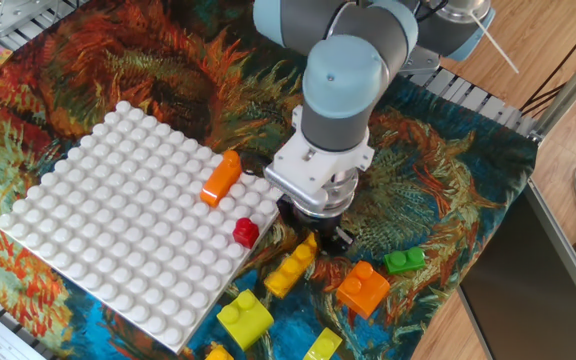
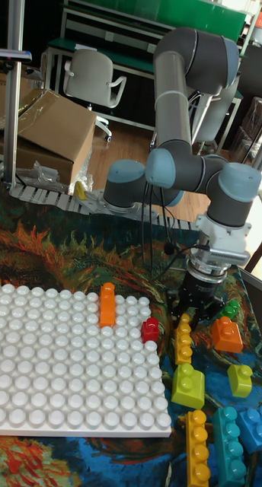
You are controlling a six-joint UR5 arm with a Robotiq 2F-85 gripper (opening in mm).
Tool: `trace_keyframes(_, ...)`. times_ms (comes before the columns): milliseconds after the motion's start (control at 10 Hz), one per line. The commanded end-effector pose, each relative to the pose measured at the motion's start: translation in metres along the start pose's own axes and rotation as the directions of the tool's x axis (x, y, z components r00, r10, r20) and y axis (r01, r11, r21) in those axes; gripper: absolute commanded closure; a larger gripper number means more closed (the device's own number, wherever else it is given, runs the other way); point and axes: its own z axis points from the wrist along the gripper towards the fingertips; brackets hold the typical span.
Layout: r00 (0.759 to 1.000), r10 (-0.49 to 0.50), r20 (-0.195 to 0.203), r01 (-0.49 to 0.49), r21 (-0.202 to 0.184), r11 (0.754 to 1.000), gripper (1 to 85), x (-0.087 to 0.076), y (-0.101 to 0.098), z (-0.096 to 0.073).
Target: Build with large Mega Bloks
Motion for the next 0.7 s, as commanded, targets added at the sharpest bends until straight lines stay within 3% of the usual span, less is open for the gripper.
trace_keyframes(0, 1.000, 0.007, 0.006, -0.007, -0.008, 1.000, 84.3, 0.003, 0.003, -0.012)
trace_keyframes(400, 1.000, -0.017, -0.006, 0.017, -0.063, 0.998, 84.3, 0.016, 0.009, -0.048)
trace_keyframes(500, 0.999, -0.044, 0.019, 0.046, -0.067, 0.997, 84.3, 0.010, 0.011, -0.048)
trace_keyframes(600, 0.998, -0.052, 0.035, 0.055, -0.095, 0.994, 84.3, 0.006, 0.018, -0.048)
